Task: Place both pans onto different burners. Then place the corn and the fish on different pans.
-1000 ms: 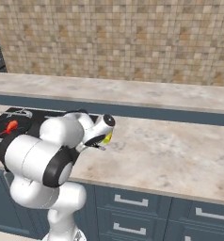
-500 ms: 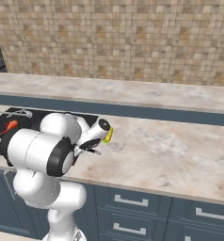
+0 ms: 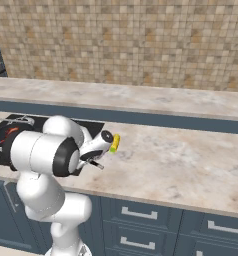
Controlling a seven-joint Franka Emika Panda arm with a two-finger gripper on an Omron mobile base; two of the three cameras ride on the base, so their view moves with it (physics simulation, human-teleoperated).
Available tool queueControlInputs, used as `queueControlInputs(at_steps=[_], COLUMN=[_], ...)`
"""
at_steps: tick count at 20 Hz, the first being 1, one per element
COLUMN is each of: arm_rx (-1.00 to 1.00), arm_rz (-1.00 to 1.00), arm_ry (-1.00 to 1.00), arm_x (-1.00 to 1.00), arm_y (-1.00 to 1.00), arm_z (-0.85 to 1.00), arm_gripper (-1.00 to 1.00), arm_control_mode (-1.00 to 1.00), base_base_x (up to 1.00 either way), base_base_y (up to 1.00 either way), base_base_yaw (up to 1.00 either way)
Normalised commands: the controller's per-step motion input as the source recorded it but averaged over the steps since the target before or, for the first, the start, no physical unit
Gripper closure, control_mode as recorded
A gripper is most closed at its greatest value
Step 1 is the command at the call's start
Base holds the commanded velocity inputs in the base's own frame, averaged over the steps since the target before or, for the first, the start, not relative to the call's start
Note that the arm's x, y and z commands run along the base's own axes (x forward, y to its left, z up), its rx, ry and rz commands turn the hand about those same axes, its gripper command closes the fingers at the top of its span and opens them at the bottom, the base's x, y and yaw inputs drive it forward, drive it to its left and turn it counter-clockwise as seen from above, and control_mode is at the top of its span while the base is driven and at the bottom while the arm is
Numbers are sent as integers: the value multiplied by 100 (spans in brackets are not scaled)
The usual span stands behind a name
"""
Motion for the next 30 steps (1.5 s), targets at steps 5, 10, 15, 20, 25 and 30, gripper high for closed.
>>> queueControlInputs(at_steps=[5,10,15,20,25,30], arm_rx=[0,0,0,0,-1,-7], arm_rz=[-2,0,0,0,0,0], arm_ry=[0,0,0,1,4,2], arm_x=[0,6,10,6,0,0], arm_y=[2,2,13,23,13,0], arm_z=[-5,11,19,6,0,0], arm_gripper=[100,100,100,100,100,100], arm_control_mode=[-100,-100,-100,-100,-100,-100], base_base_x=[0,0,0,0,0,0], base_base_y=[0,0,0,0,0,0], base_base_yaw=[0,0,0,0,0,0])
